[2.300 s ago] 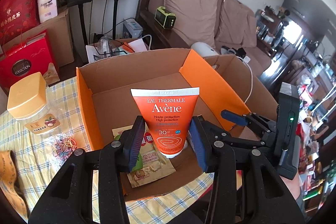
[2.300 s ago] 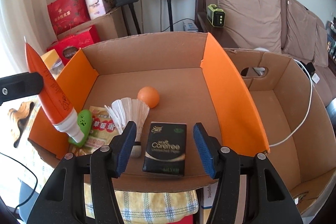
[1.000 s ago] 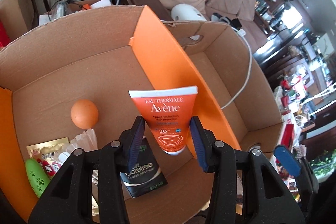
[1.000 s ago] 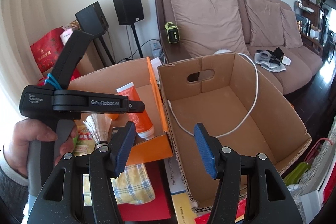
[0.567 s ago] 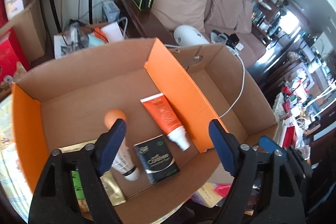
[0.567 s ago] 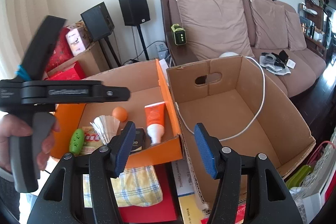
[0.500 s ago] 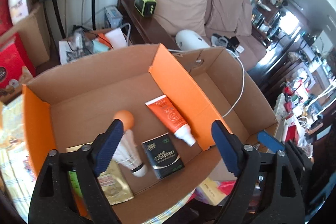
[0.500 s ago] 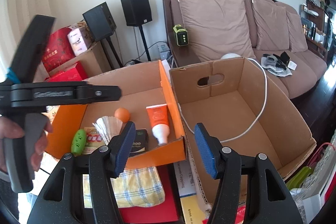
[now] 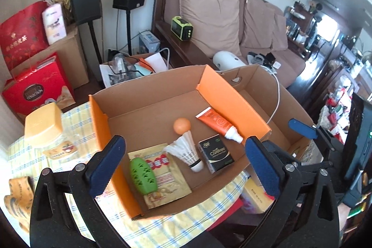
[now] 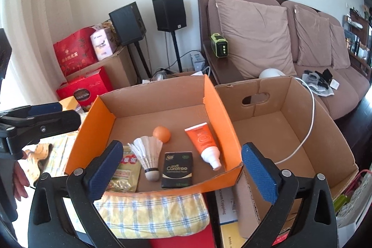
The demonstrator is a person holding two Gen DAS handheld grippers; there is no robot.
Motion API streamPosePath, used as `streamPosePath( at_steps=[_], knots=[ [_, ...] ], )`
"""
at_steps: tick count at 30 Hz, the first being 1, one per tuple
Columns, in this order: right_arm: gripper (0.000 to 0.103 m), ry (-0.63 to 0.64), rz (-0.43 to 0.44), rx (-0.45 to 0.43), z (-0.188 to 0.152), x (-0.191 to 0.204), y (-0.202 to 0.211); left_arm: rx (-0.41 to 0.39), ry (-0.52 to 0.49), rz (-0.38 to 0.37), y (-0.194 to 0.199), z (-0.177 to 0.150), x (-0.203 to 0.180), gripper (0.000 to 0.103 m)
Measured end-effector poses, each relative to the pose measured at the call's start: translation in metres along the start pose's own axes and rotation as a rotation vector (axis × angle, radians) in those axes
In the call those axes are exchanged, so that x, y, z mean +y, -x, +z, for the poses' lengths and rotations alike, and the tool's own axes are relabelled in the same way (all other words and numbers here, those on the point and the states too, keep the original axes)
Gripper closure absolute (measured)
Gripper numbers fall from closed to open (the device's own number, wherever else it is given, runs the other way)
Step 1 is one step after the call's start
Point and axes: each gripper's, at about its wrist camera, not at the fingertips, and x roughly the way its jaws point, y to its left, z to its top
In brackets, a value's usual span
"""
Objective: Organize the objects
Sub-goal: 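Withdraw both grippers from the box toward the jar and rubber bands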
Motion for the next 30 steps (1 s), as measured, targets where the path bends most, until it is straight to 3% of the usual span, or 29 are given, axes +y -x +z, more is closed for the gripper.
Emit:
streamPosePath(
  at_steps=[10, 22, 30],
  knots=[
    [0.0, 0.056, 0.023, 0.005, 0.002, 0.029, 0.003, -0.038, 0.078, 0.047, 0.036, -0.033, 0.05, 0.0],
    [0.0, 0.142, 0.103, 0.024, 0.001, 0.091, -0.013, -0.041, 0.251, 0.217, 0.065, -0.085, 0.158, 0.0],
    [0.0, 0.207, 0.173, 0.044, 0.0, 0.142, -0.026, -0.047, 0.313, 0.287, 0.079, -0.112, 0.206, 0.0]
  ],
)
